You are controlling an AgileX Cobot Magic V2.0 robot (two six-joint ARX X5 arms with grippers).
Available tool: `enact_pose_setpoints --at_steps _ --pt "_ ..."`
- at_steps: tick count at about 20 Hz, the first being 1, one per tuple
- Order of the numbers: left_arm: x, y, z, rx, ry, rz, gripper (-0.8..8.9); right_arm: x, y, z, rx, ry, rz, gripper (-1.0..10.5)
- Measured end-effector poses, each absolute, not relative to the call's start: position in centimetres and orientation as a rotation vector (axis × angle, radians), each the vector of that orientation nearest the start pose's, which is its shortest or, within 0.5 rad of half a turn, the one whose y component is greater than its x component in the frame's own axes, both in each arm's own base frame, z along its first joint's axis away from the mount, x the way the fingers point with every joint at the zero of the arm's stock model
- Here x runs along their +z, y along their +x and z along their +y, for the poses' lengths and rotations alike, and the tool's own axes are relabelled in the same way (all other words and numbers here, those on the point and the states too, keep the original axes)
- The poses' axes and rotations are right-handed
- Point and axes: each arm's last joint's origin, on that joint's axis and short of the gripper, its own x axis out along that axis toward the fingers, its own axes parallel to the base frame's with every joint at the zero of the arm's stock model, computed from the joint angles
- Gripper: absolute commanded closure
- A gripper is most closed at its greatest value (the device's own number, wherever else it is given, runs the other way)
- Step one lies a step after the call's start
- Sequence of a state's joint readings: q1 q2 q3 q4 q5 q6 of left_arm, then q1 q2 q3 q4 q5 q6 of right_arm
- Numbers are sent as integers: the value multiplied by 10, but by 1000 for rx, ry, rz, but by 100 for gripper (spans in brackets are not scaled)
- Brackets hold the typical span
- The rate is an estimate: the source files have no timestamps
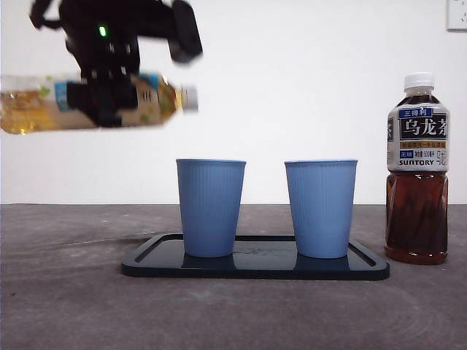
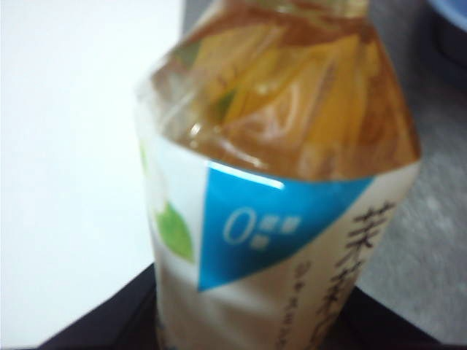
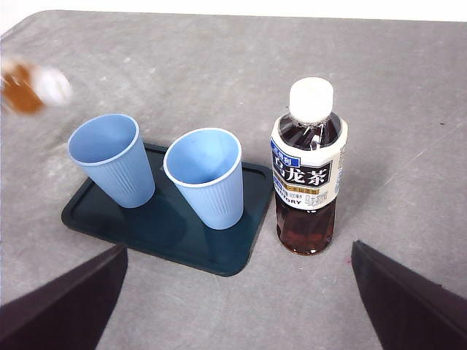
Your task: Pour the drink into the cup
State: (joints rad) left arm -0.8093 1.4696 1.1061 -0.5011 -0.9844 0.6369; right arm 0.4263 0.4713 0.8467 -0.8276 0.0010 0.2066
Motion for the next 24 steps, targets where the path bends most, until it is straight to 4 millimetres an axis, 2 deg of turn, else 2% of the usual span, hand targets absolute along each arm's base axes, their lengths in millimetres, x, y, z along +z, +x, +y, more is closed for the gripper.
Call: enact_pose_setpoints --at_steps 2,7,12,14,16,20,24 --pt "287 215 -191 -17 1133 565 663 327 71 32 370 104 486 457" --pt "307 202 -163 -199 650 629 664 327 71 32 370 104 486 457" --pt "324 196 -132 -182 293 553 663 327 71 32 370 103 486 457" --pt "314 188 -117 -171 187 489 663 327 71 32 371 103 485 457" --pt "294 186 -107 -179 112 442 663 327 71 32 371 103 483 457" --pt "247 193 -101 -199 -29 391 663 328 71 32 372 104 477 457" --pt "219 209 -101 -157 -104 370 663 328 71 32 372 104 477 457"
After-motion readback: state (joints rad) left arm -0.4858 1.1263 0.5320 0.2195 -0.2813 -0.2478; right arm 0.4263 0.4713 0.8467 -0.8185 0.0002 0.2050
